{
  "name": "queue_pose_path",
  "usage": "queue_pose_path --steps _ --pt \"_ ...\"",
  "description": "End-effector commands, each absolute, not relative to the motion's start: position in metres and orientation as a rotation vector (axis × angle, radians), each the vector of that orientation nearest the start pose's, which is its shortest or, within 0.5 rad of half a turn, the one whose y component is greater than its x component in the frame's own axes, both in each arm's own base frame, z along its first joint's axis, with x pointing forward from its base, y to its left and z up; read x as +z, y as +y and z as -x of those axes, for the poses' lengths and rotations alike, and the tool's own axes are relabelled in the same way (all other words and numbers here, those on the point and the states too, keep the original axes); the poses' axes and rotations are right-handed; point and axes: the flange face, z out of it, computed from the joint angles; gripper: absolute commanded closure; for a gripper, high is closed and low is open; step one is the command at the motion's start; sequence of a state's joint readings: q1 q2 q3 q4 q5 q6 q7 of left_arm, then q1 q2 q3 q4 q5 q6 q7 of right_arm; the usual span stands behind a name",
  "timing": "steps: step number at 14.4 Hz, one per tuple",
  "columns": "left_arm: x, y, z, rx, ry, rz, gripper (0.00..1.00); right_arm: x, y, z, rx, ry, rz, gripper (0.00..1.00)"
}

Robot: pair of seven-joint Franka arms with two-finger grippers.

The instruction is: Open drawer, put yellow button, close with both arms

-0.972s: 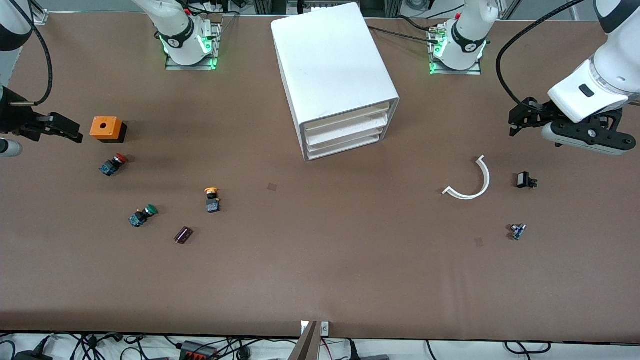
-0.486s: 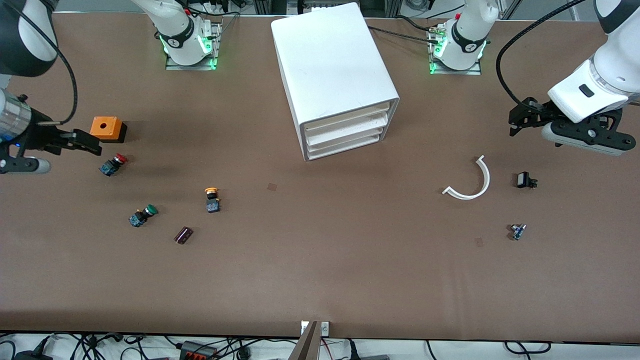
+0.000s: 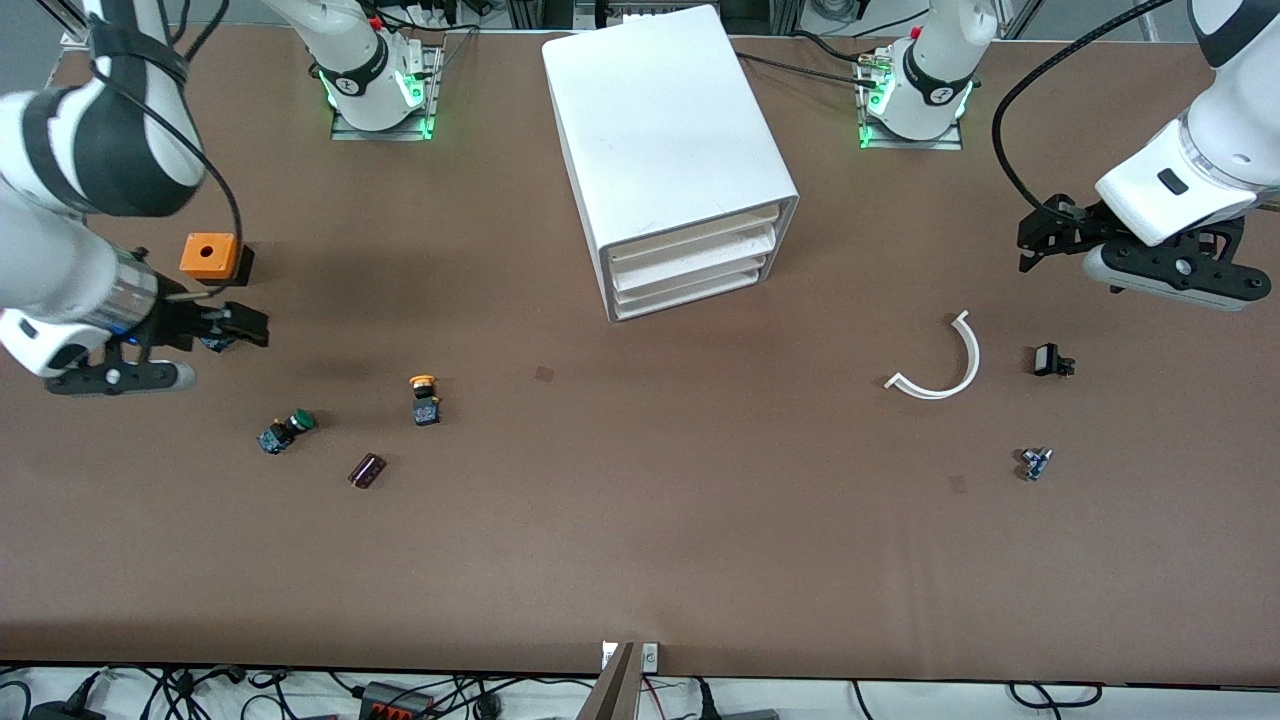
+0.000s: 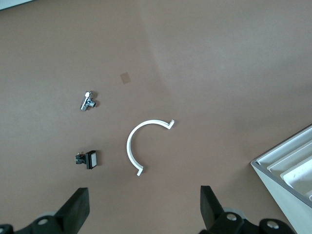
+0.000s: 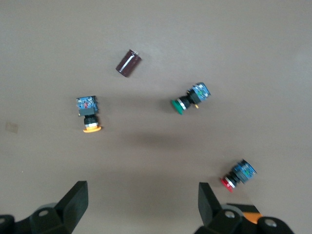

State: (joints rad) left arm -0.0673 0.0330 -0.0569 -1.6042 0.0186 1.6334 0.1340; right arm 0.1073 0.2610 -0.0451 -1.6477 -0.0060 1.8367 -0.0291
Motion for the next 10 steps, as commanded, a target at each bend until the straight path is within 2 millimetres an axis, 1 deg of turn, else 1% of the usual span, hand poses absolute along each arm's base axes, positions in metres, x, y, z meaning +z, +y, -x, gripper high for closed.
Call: queue_pose_path --steps 1,2,3,4,5,6,8,10 --pt "0.596 -0.071 -0.561 0.095 0.425 3.088 0.00 0.420 0.074 -0.642 0.095 -0.223 3.150 0.00" --pt "0.595 -0.076 -0.557 0.142 0.433 3.119 0.00 0.407 0.083 -0.646 0.090 -0.237 3.145 0.00" --pt "0.591 -0.084 -0.552 0.204 0.446 3.182 0.00 0.394 0.086 -0.650 0.093 -0.242 3.146 0.00" --pt "0.577 -0.092 -0.552 0.295 0.462 3.225 0.00 0.379 0.088 -0.652 0.109 -0.248 3.144 0.00" --pt "0.557 -0.103 -0.554 0.418 0.488 3.244 0.00 0.368 0.089 -0.654 0.124 -0.251 3.145 0.00" --pt "0.545 -0.116 -0.553 0.495 0.522 3.254 0.00 0.358 0.096 -0.654 0.143 -0.266 3.145 0.00" --pt "0.519 -0.129 -0.557 0.640 0.537 3.317 0.00 0.335 0.108 -0.655 0.189 -0.292 3.143 0.00" --pt "0.488 -0.141 -0.565 0.807 0.537 3.432 0.00 0.309 0.117 -0.661 0.213 -0.296 3.133 0.00"
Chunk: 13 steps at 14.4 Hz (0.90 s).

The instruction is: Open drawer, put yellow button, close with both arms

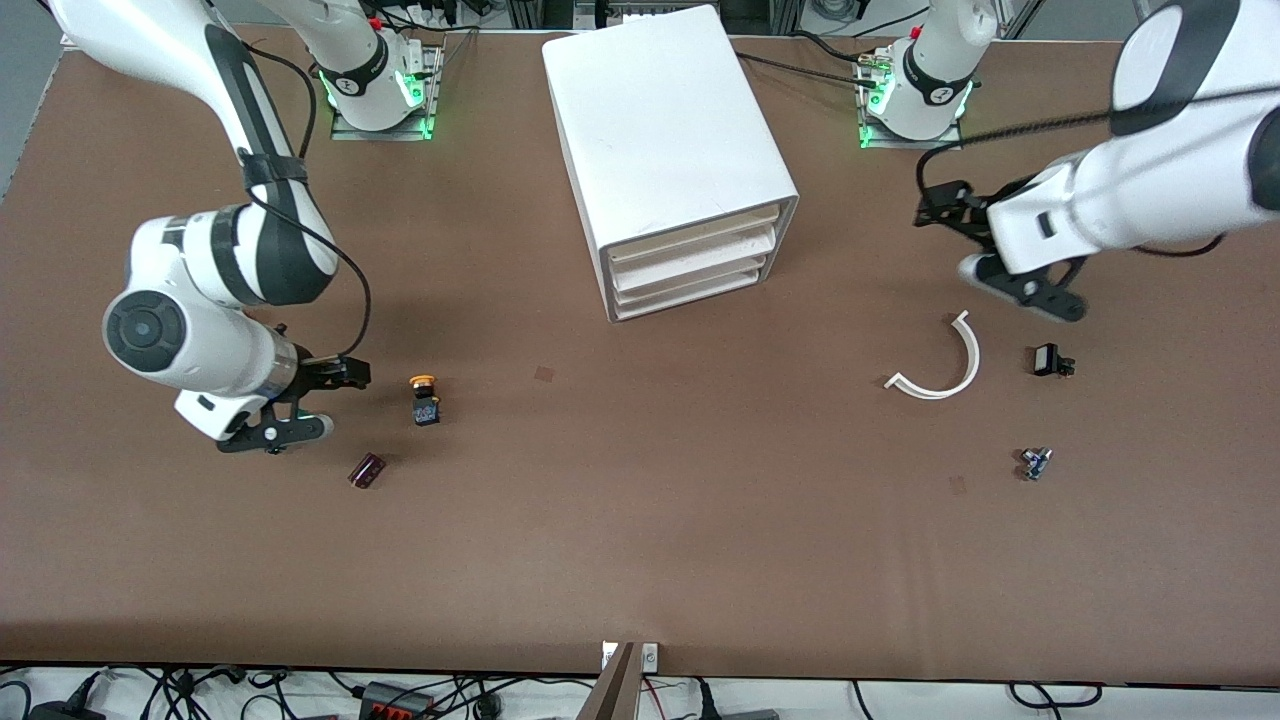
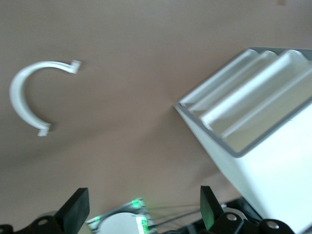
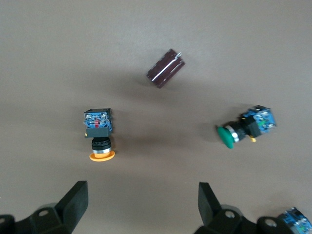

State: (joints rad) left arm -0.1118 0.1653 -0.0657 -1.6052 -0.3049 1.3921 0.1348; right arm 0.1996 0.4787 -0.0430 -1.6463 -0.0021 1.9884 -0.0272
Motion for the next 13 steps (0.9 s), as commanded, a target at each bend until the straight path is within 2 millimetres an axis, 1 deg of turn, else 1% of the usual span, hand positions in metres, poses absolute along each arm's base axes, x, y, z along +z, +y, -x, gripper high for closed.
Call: queue_pose_path --steps 1,3,4,5,6,8,9,10,11,12,13 --pt "0.472 -0.148 -0.570 0.883 0.550 3.498 0.00 0.295 0.119 -0.664 0.200 -0.283 3.113 0.00" --pt "0.434 -0.164 -0.579 1.027 0.634 3.594 0.00 0.261 0.123 -0.666 0.209 -0.289 3.102 0.00" --pt "0.416 -0.174 -0.581 1.092 0.698 3.646 0.00 0.244 0.135 -0.664 0.219 -0.317 3.098 0.00" --pt "0.394 -0.181 -0.581 1.165 0.766 3.717 0.00 0.231 0.145 -0.663 0.217 -0.350 3.102 0.00" --pt "0.376 -0.188 -0.580 1.211 0.838 3.779 0.00 0.223 0.153 -0.661 0.212 -0.371 3.101 0.00" --pt "0.352 -0.193 -0.581 1.163 1.083 3.829 0.00 0.210 0.161 -0.660 0.220 -0.380 3.098 0.00" --pt "0.339 -0.201 -0.576 1.162 1.206 3.868 0.00 0.205 0.162 -0.660 0.229 -0.383 3.098 0.00" --pt "0.324 -0.203 -0.566 1.174 1.264 3.930 0.00 0.201 0.164 -0.659 0.236 -0.390 3.098 0.00" --pt "0.305 -0.206 -0.555 1.123 1.334 4.022 0.02 0.199 0.167 -0.658 0.241 -0.401 3.098 0.00" --pt "0.288 -0.206 -0.546 1.041 1.388 4.084 0.06 0.197 0.171 -0.656 0.253 -0.408 3.097 0.00" --pt "0.276 -0.208 -0.538 0.963 1.444 4.116 0.11 0.193 0.175 -0.654 0.263 -0.420 3.096 0.00"
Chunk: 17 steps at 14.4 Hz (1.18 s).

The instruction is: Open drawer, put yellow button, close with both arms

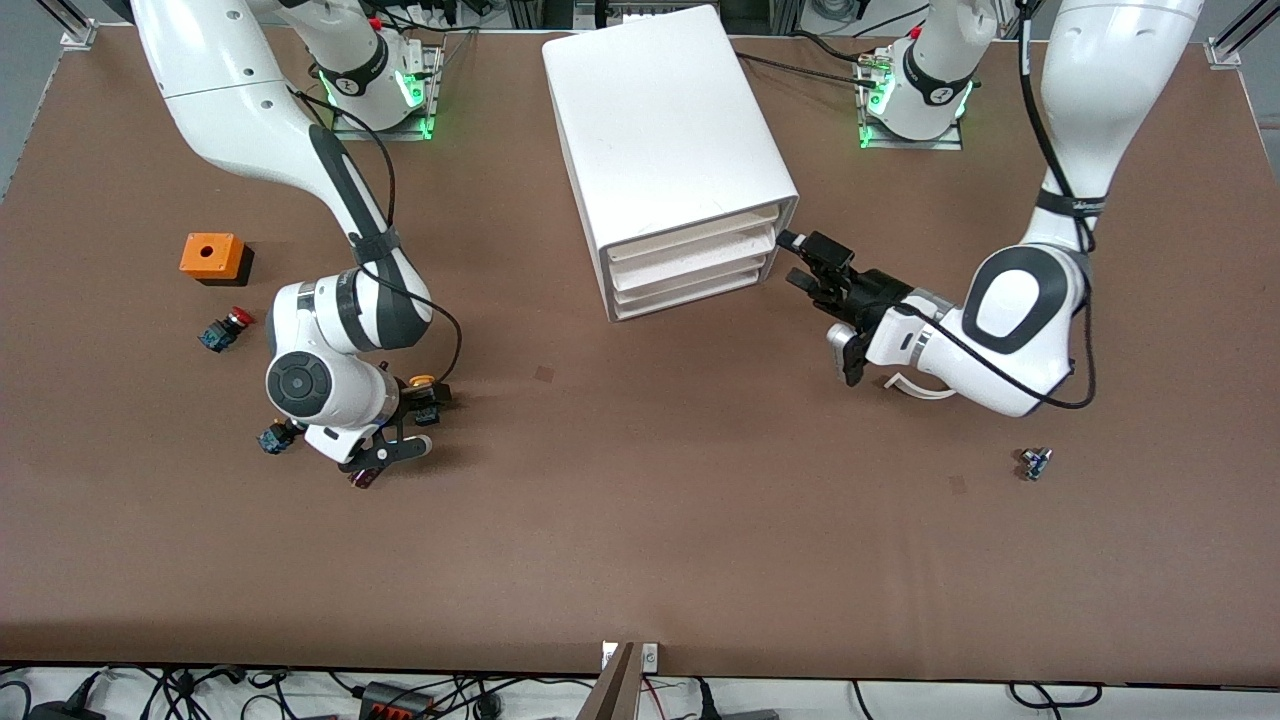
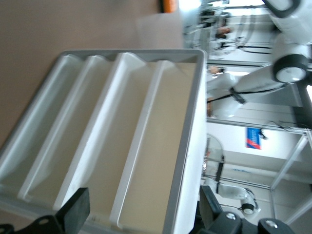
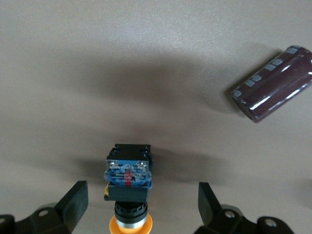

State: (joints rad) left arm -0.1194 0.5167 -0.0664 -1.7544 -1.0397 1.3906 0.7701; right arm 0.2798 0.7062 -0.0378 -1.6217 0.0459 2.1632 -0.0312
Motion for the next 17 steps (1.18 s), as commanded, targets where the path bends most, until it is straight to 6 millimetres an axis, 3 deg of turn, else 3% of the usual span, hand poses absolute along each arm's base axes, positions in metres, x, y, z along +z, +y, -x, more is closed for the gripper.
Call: queue_pose_path --steps 1,3,5,7,9,11,14,17 --pt "0.265 -0.212 -0.530 -0.376 -0.589 -1.654 0.16 0.190 0.177 -0.652 0.270 -0.425 3.096 0.00" --pt "0.255 -0.225 -0.518 -0.368 -0.586 -1.632 0.32 0.182 0.177 -0.650 0.289 -0.419 3.095 0.00" --pt "0.252 -0.230 -0.514 -0.376 -0.589 -1.635 0.40 0.178 0.176 -0.649 0.299 -0.418 3.095 0.00" --pt "0.243 -0.238 -0.500 -0.414 -0.587 -1.628 0.40 0.176 0.180 -0.647 0.309 -0.426 3.093 0.24" --pt "0.234 -0.250 -0.484 -0.458 -0.590 -1.622 0.46 0.174 0.180 -0.645 0.325 -0.426 3.093 0.59" --pt "0.231 -0.255 -0.481 -0.462 -0.594 -1.633 0.75 0.177 0.180 -0.646 0.318 -0.424 3.093 0.97" --pt "0.234 -0.250 -0.488 -0.444 -0.591 -1.641 0.95 0.212 0.182 -0.655 0.235 -0.417 3.092 1.00" --pt "0.235 -0.242 -0.509 -0.414 -0.590 -1.656 0.96 0.264 0.187 -0.679 0.105 -0.418 3.086 1.00"
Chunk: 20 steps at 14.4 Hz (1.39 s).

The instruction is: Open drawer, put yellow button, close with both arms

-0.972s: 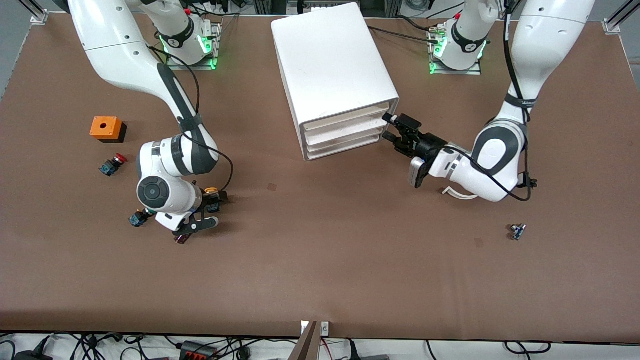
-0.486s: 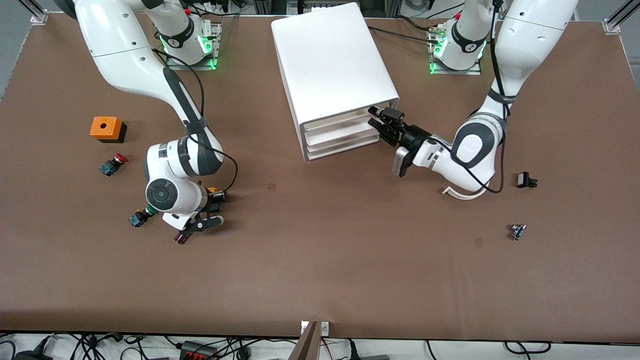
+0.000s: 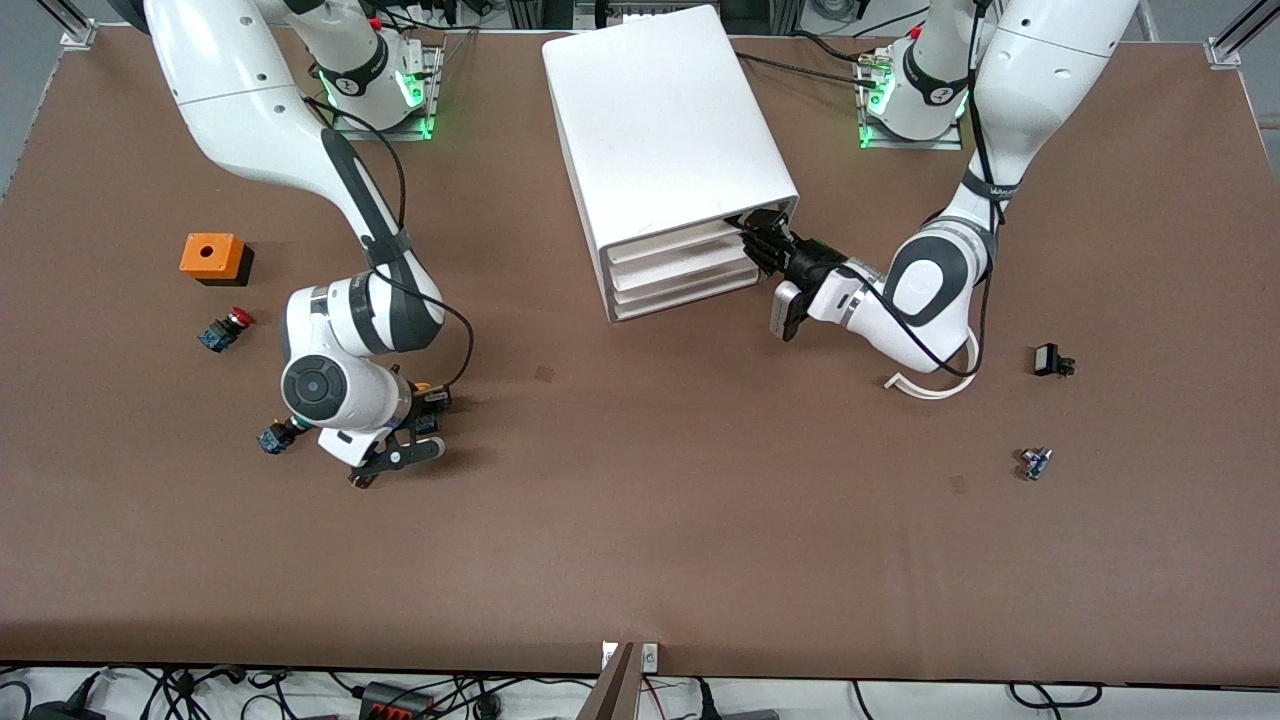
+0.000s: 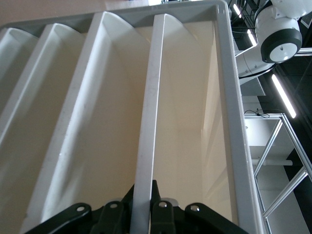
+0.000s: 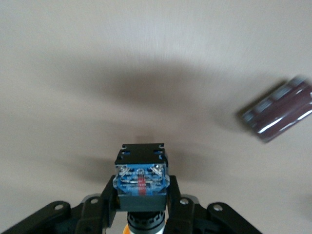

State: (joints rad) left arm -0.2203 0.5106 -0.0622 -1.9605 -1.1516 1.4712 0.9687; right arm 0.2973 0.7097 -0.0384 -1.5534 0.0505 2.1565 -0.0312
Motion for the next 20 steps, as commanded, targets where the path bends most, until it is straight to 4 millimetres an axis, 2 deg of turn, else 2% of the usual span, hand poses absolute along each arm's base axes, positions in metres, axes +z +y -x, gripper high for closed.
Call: queue_pose_path --steps 1,3,6,8,9,10,11,13,17,19,20 --pt "0.232 -0.237 -0.518 -0.403 -0.586 -1.662 0.96 0.284 0.192 -0.684 0.055 -0.420 3.083 1.00" --pt "0.223 -0.229 -0.541 -0.378 -0.577 -1.665 0.96 0.319 0.195 -0.689 -0.013 -0.426 3.076 1.00" --pt "0.213 -0.227 -0.573 -0.335 -0.588 -1.669 0.93 0.353 0.198 -0.691 0.004 -0.434 3.072 1.00" --pt "0.212 -0.221 -0.578 -0.323 -0.581 -1.674 0.89 0.378 0.210 -0.690 0.038 -0.462 3.068 1.00" --pt "0.213 -0.218 -0.579 -0.321 -0.580 -1.675 0.82 0.394 0.226 -0.687 0.039 -0.498 3.064 1.00" --pt "0.214 -0.212 -0.581 -0.313 -0.574 -1.678 0.57 0.406 0.241 -0.684 0.035 -0.510 3.061 1.00" --pt "0.215 -0.209 -0.582 -0.303 -0.588 -1.680 0.01 0.416 0.263 -0.678 0.019 -0.497 3.061 1.00" --pt "0.227 -0.196 -0.586 -0.305 -0.603 -1.711 0.00 0.444 0.305 -0.660 -0.055 -0.488 3.050 1.00" --pt "0.266 -0.161 -0.593 -0.460 -0.433 -1.711 0.00 0.479 0.378 -0.626 -0.135 -0.586 3.008 1.00" --pt "0.288 -0.146 -0.599 -0.558 -0.358 -1.790 0.00 0.490 0.427 -0.599 -0.186 -0.685 2.976 1.00" --pt "0.300 -0.144 -0.604 -0.597 -0.350 -1.849 0.00 0.496 0.443 -0.589 -0.209 -0.722 2.960 1.00"
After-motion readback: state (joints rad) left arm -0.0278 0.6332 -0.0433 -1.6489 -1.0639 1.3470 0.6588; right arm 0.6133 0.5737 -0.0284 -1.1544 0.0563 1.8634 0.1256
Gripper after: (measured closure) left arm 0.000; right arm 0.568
